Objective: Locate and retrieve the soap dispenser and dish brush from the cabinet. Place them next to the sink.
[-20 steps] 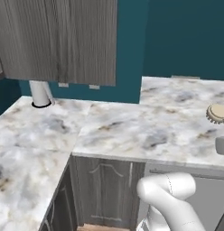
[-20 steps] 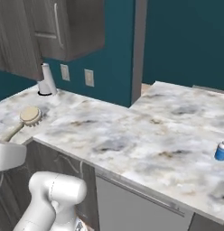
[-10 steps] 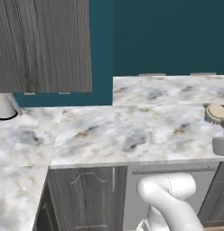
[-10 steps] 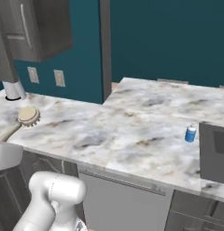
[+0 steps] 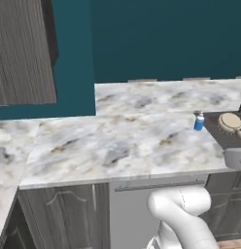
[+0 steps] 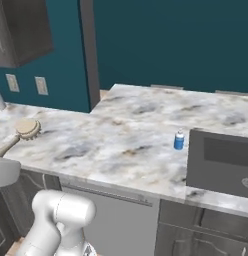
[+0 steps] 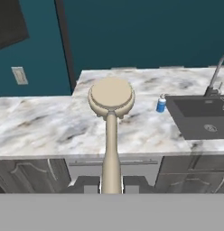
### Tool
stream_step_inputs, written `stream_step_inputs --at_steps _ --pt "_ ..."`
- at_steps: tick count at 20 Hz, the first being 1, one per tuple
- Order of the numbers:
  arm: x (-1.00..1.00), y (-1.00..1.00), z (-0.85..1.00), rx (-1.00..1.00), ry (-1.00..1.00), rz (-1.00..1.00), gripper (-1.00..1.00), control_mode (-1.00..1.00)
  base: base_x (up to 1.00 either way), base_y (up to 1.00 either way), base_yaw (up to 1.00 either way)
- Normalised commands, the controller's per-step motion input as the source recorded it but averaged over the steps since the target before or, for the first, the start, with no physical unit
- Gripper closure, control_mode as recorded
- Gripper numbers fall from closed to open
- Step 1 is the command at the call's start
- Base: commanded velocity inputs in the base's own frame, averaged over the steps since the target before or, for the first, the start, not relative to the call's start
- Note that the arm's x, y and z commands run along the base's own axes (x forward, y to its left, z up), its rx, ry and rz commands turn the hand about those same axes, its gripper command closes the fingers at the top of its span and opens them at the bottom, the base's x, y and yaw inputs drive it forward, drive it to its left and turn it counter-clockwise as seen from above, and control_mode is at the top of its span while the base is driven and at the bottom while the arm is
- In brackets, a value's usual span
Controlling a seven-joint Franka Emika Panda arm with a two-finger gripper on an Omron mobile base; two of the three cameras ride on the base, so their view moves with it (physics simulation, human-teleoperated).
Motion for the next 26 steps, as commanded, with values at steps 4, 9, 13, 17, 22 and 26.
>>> stream_step_inputs --at_steps 4,9,13,17,22,26 --pt "0.0 0.0 0.0 0.0 0.0 0.0 1.0 1.0 0.18 -0.52 -0.09" --pt "0.0 0.0 0.0 0.0 0.0 0.0 1.0 1.0 0.2 -0.46 -0.1" --pt "0.0 0.0 0.0 0.0 0.0 0.0 1.0 1.0 0.15 -0.45 -0.11" --pt "0.0 0.0 0.0 0.0 0.0 0.0 1.0 1.0 0.15 -0.44 -0.12" --pt "0.0 0.0 0.0 0.0 0.0 0.0 1.0 1.0 0.13 -0.43 -0.11" --pt "0.0 0.0 0.0 0.0 0.0 0.0 1.0 1.0 0.03 -0.15 -0.07"
